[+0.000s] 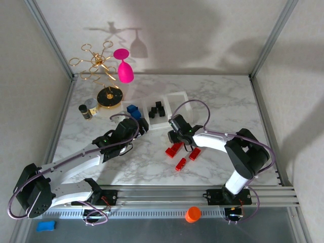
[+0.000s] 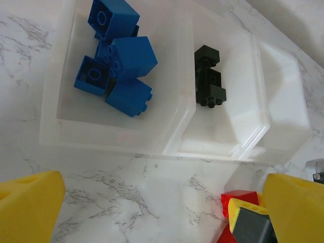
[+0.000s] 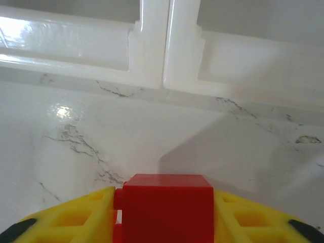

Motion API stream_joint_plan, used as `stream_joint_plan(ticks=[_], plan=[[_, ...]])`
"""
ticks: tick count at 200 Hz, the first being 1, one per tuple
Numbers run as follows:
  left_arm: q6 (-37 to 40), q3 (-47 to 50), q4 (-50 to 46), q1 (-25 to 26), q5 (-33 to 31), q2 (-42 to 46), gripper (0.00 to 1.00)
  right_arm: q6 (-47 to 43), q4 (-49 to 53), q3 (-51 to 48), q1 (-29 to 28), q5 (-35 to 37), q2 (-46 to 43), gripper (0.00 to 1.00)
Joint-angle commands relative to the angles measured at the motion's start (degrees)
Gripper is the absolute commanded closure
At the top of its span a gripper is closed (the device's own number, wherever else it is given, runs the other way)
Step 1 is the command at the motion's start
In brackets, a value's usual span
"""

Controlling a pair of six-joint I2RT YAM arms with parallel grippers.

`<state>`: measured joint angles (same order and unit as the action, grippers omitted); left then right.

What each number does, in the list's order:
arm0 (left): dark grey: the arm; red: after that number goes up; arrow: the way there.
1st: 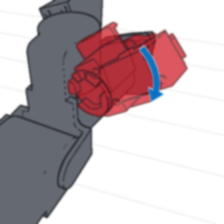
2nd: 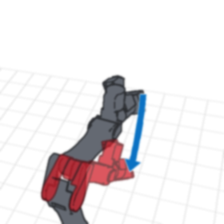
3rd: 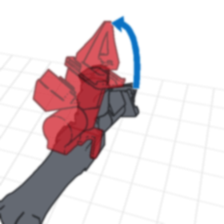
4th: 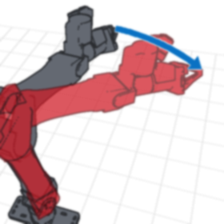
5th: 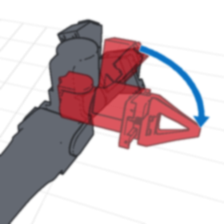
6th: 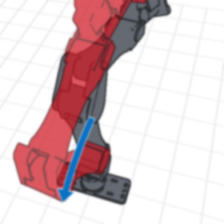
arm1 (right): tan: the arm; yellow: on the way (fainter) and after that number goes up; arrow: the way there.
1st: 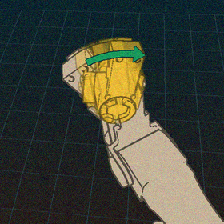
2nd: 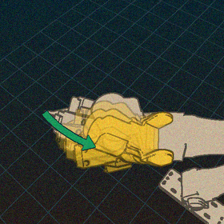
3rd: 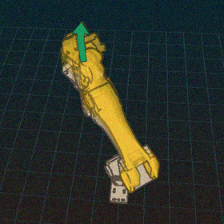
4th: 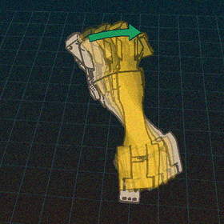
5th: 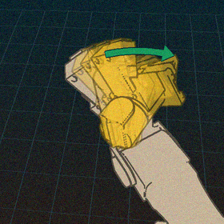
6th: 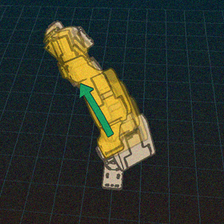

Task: Sort the legos into containers by color
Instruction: Pick up the lego from the center of the table, then place the lego in the container.

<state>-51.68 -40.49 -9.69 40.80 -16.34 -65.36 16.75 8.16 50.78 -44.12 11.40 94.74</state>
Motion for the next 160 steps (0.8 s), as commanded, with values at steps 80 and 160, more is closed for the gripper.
stream_joint_plan(ticks=[80, 160], plan=[[5.55, -9.04, -1.17, 0.51, -0.92, -3.56, 0.0, 0.68, 4.84, 14.57, 8.34, -1.38, -0.74, 0.57], [8.48, -14.58, -0.3, 0.42, 1.28, -8.35, 0.0, -0.28, 1.86, 29.94, 13.28, 1.83, 15.06, 0.54]])
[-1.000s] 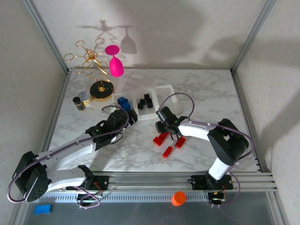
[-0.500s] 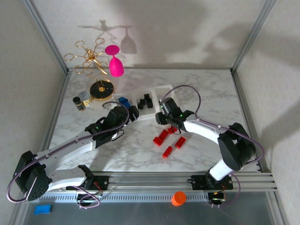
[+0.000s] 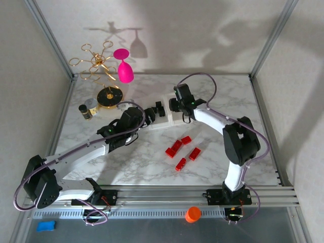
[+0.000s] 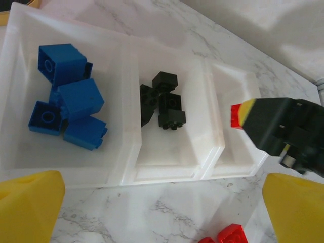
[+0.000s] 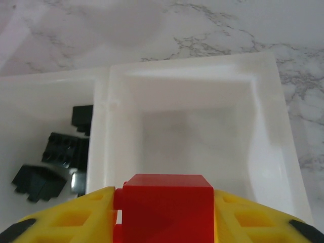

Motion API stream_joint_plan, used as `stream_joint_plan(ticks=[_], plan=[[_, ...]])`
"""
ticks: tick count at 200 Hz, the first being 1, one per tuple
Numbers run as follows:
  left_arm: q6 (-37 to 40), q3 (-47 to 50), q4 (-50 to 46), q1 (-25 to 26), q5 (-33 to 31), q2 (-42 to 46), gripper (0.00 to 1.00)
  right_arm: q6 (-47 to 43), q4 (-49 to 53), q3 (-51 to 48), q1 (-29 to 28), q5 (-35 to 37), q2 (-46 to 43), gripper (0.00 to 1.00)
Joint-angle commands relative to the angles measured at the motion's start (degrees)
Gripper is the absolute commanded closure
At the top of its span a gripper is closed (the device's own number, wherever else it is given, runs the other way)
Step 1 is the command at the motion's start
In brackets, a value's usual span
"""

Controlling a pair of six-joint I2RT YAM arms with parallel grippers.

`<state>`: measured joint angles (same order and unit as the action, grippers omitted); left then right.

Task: Sort the legos into containers by color
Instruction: Place the lego in the container.

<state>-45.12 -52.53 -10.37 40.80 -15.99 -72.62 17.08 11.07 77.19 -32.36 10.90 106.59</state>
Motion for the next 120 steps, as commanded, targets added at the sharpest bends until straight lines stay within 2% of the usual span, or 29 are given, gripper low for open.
stream_joint_plan(ticks=[1, 48, 100, 120], plan=[[1.95, -2.6, 0.32, 0.38, 0.9, -1.11, 0.0, -0.58, -1.05, 3.65, 1.6, 2.31, 3.38, 0.54], [2.91, -3.08, -0.14, 0.39, 1.35, -1.84, 0.0, -0.48, -0.09, 6.73, 2.65, 2.61, 5.32, 0.48], [3.47, -2.66, 0.15, 0.43, 3.2, -0.81, 0.0, -1.04, 1.54, 2.9, 2.6, 1.51, -1.06, 0.43], [3.47, -2.19, 0.49, 0.84, 4.32, -0.27, 0.0, -0.26, 1.73, -1.9, 2.56, 0.15, -5.65, 0.41]])
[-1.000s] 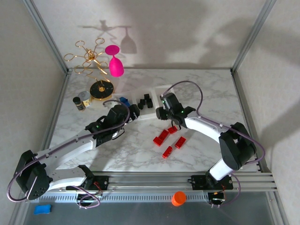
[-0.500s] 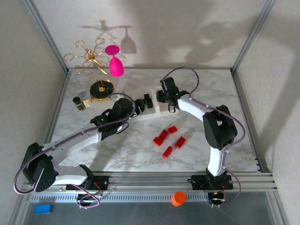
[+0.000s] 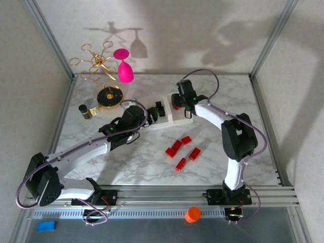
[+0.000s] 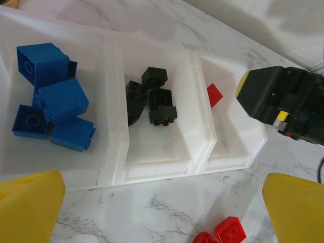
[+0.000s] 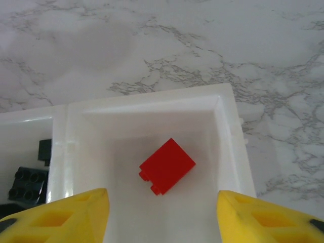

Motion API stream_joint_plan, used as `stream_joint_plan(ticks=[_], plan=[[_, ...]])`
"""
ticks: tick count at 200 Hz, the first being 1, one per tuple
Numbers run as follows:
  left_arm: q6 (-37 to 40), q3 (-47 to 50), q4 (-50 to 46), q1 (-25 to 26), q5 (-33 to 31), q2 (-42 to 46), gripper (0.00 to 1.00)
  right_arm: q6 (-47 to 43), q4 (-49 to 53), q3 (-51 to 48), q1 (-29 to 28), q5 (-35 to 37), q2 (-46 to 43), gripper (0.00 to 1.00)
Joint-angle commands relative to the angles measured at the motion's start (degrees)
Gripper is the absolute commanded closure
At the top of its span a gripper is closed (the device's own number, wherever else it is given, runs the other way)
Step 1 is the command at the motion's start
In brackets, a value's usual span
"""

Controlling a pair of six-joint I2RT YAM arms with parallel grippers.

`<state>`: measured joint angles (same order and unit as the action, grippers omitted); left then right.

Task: Sort the legos into containers by color
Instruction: Place the lego in the container, then pick up the lego from the center of the table.

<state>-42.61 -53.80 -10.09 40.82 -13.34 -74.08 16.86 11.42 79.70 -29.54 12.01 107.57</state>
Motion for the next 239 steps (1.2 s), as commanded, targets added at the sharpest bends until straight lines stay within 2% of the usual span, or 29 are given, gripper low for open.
stream_joint_plan(ticks=[1, 59, 107, 186, 239], plan=[[0.95, -0.85, 0.22, 0.83, 1.71, 1.21, 0.0, 0.03, 1.4, -4.75, -0.26, -1.0, -6.74, 0.4], [-1.3, 2.74, 1.88, 2.15, 2.36, 1.84, 0.0, 5.1, 3.41, -19.43, -0.54, -2.28, -18.71, 0.35], [-3.51, 5.33, 2.91, 3.74, 1.23, 1.93, 0.0, 11.92, 2.47, -28.42, -1.72, -2.69, -23.22, 0.31], [-5.15, 6.47, 2.43, 4.88, -0.42, 1.49, 0.0, 22.15, -2.2, -33.1, -4.75, -1.31, -18.8, 0.25], [-5.18, 6.38, 1.82, 4.89, -0.55, 0.78, 0.01, 24.29, -1.66, -33.46, -6.98, -0.56, -16.59, 0.24]])
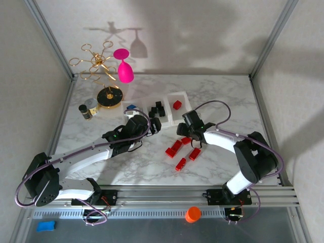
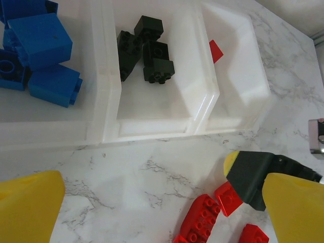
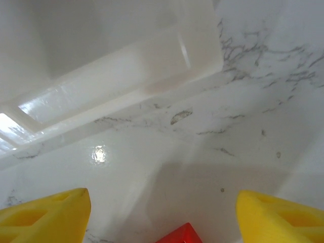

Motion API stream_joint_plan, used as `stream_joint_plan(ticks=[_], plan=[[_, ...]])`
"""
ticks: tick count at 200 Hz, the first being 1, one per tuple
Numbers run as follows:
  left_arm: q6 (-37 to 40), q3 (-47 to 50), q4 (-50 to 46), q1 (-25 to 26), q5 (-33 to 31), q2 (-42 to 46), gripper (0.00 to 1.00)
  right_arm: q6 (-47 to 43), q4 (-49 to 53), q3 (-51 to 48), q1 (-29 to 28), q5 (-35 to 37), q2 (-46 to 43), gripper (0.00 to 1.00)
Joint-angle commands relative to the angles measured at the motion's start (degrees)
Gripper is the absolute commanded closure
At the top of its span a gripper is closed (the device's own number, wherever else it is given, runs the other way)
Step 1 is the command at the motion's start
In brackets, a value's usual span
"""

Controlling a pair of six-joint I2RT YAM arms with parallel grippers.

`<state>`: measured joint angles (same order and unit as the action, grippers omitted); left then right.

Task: Sort the legos into containers by color
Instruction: Pick up the lego from the center of the table.

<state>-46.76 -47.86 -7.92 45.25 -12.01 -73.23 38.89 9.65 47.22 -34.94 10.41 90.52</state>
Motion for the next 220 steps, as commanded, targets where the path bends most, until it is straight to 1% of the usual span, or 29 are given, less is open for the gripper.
stream_joint_plan(ticks=[1, 21, 55, 75, 108, 130, 149, 189, 220], plan=[[-0.95, 0.46, -0.34, 0.49, -1.88, -0.07, 0.0, 2.25, 0.11, -1.03, -1.65, 1.02, 0.45, 0.24], [-0.84, 0.49, -0.77, 0.45, -2.34, -0.2, 0.0, 2.11, 0.72, -2.12, -2.28, 1.18, 0.35, 0.25], [-0.56, 0.13, -0.78, 0.45, -2.37, -0.51, 0.01, 2.18, 3.72, -2.95, -3.08, 3.6, 0.11, 0.29], [-0.63, -0.13, -1.4, 0.45, -2.58, -0.77, 0.0, 1.98, 4.56, -3.8, -3.19, 3.3, -0.73, 0.32], [-0.72, 0.13, -1.04, 0.45, -2.4, -0.6, 0.0, 0.81, 6.5, -4.63, -3.29, 3.13, -2.4, 0.32], [-0.99, -0.07, -1.56, 0.45, -2.35, -0.44, 0.0, 0.49, 7.75, -4.51, -3.29, 2.69, -2.76, 0.35], [-0.82, 0.13, -1.34, 0.45, -2.57, -0.16, 0.0, 0.35, 6.26, -4.86, -3.29, 1.83, -2.77, 0.4], [-0.84, -0.4, -1.91, 0.49, -2.54, 0.0, 0.0, -1.71, 5.03, -2.96, -3.24, 3.36, -0.12, 0.48], [-0.7, -0.43, -2.56, 0.47, -3.18, 0.52, 0.0, -3.23, 4.91, -1.99, -3.29, 3.8, -0.06, 0.56]])
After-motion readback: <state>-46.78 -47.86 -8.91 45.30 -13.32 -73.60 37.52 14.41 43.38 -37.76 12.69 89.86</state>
